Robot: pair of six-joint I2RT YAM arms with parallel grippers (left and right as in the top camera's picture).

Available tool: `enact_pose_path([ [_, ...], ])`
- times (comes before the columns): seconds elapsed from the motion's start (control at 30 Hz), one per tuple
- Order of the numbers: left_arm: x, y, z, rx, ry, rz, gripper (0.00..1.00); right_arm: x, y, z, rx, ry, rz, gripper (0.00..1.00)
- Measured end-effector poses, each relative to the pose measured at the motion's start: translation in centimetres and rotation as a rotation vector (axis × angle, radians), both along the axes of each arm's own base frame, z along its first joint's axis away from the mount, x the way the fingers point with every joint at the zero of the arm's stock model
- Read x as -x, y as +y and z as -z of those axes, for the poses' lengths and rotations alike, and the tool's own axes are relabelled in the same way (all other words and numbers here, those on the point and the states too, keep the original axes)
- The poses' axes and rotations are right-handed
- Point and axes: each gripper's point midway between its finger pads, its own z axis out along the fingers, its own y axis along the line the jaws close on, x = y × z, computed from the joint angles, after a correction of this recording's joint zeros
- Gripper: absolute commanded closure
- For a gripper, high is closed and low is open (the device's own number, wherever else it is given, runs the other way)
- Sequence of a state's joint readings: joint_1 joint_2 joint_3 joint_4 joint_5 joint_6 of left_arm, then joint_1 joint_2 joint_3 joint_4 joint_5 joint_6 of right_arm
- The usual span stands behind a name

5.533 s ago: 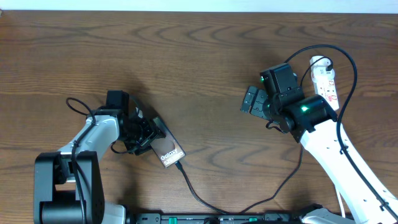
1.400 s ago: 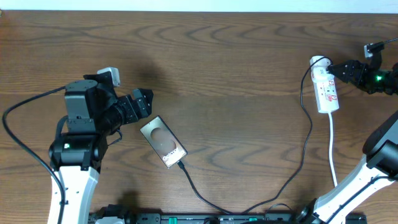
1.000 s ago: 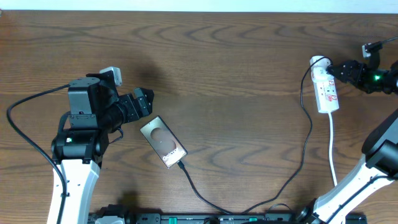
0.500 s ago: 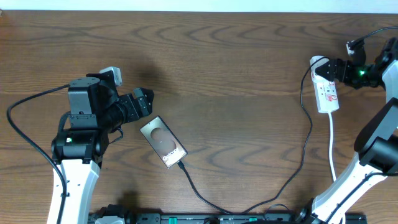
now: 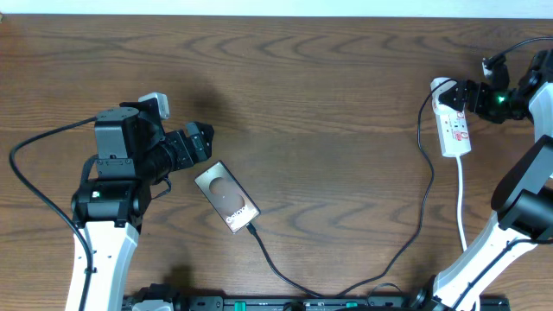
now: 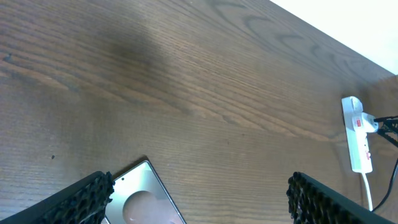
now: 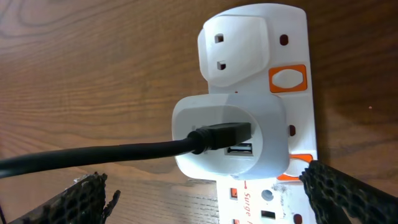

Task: Plug charger to phone and switch on socket
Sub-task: 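Press down on the orange switch beside the charger with the right gripper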

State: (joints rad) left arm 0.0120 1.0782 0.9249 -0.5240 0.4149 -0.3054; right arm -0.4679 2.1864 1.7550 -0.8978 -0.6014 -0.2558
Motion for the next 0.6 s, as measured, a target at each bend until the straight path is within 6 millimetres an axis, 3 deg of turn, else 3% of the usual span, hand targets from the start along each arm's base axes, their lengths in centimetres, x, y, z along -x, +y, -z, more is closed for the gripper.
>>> enact_pose_path([
  [0.23, 0.0, 0.0, 0.0, 0.000, 0.000, 0.000, 0.08, -0.5, -0.3, 0.2, 0.012, -0.014, 0.012, 0.01],
  [0.47, 0.0, 0.0, 0.0, 0.000, 0.000, 0.000, 0.08, 0.3, 0.3, 2.6, -0.016, 0.018, 0.022, 0.01],
  [0.6, 0.0, 0.0, 0.0, 0.000, 0.000, 0.000, 0.08, 0.2, 0.4, 2.5, -0.019, 0.011, 0.021, 0.01],
])
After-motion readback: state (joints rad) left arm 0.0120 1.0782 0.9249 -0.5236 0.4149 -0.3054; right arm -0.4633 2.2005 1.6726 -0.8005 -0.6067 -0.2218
